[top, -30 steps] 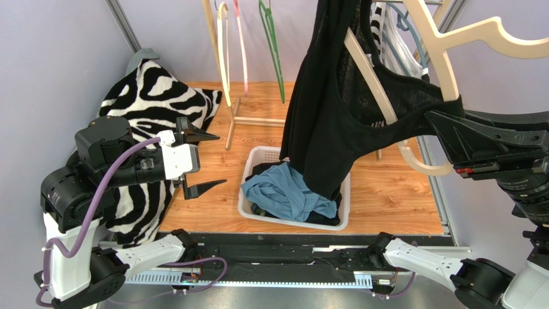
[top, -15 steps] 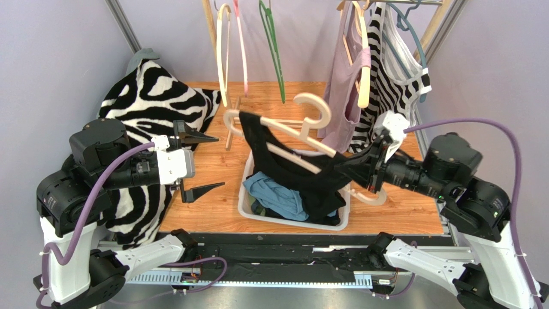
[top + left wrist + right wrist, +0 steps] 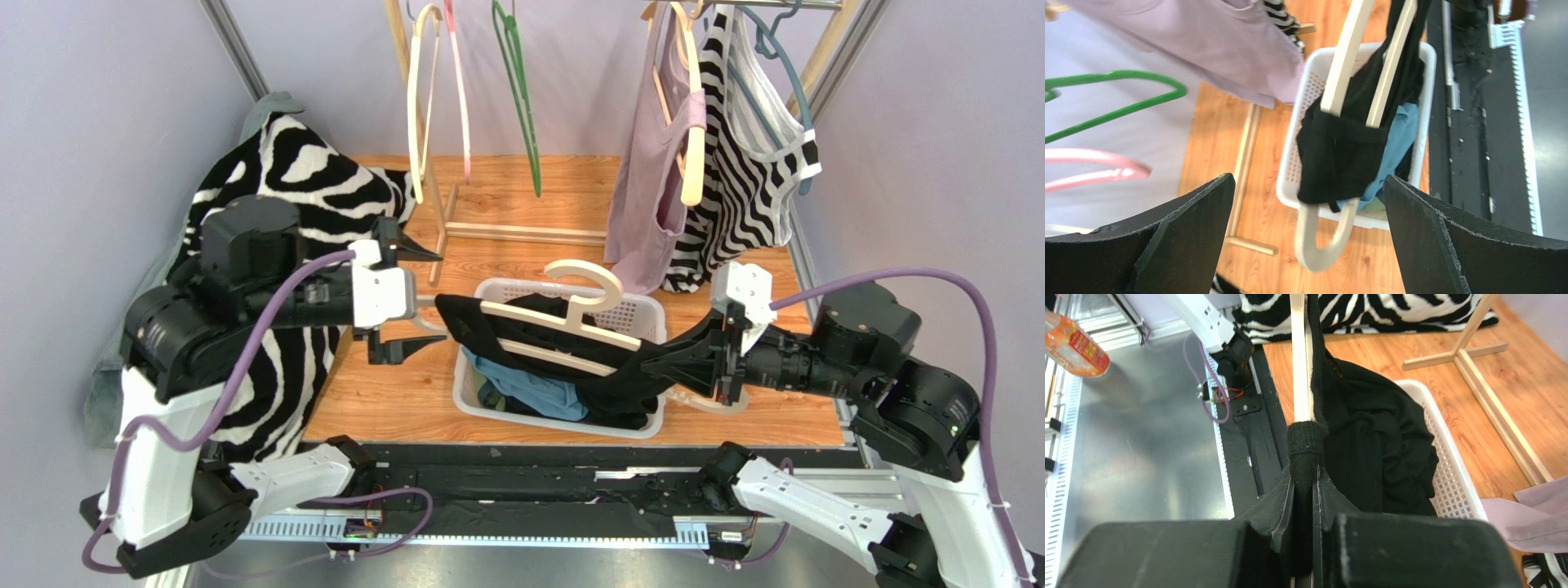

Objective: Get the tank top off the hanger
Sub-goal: Place the tank top in the bin.

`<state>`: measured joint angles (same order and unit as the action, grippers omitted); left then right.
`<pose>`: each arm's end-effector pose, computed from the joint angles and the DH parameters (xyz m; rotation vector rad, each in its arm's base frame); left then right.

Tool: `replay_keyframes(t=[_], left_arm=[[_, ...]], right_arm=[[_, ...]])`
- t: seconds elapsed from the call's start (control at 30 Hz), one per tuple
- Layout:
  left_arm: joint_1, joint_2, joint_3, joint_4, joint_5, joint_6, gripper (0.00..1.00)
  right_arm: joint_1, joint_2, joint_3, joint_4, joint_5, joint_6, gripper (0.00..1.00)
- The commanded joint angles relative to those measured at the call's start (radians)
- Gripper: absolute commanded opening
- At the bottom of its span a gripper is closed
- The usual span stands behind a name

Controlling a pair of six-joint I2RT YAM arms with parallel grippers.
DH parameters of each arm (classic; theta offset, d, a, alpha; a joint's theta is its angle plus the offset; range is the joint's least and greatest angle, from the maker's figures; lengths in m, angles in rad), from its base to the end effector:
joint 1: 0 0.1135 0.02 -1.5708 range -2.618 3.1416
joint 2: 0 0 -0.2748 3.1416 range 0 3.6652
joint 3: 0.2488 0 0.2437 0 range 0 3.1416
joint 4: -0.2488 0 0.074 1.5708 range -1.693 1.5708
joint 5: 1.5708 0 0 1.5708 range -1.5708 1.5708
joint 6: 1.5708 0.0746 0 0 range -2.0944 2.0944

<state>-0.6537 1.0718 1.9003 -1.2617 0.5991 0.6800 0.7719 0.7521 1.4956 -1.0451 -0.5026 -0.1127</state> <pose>0.0753 -0.1106 0.5125 1.4946 1.2821 -0.5804 0.0363 0.0855 0.4639 -1.1403 1.5670 0.9163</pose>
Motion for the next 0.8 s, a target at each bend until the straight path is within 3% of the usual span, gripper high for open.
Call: replay_keyframes(t=[0.0, 0.3, 0.37, 0.47, 0.5, 0.57, 0.67, 0.77], left_arm=[[0.005, 0.06, 0.052, -0.08, 0.134, 0.081, 0.99], [0.005, 0.088, -0.01, -0.194, 0.251, 0.135, 0.99], [0.005, 0.097, -0.006, -0.192, 0.26, 0.128, 0.92], [0.005, 0.112, 0.0, -0.199, 0.274, 0.116, 0.6], [0.005, 0.116, 0.0, -0.199, 0.277, 0.116, 0.26], [0.006, 0.117, -0.006, -0.194, 0.275, 0.11, 0.14], [0.005, 0.117, -0.004, -0.186, 0.277, 0.096, 0.27], [0.006, 0.122, -0.001, -0.18, 0.289, 0.084, 0.27]], right_arm=[[0.003, 0.012, 0.002, 0.04, -0.045, -0.044, 0.0], [0.004, 0.055, 0.049, 0.023, -0.074, -0.088, 0.0], [0.004, 0.067, 0.051, 0.031, -0.082, -0.094, 0.0], [0.004, 0.082, 0.052, 0.068, -0.076, -0.094, 0.0], [0.004, 0.088, 0.054, 0.085, -0.076, -0.094, 0.0], [0.004, 0.096, 0.058, 0.103, -0.08, -0.09, 0.0], [0.004, 0.113, 0.055, 0.137, -0.093, -0.082, 0.0], [0.004, 0.138, 0.057, 0.163, -0.106, -0.073, 0.0]])
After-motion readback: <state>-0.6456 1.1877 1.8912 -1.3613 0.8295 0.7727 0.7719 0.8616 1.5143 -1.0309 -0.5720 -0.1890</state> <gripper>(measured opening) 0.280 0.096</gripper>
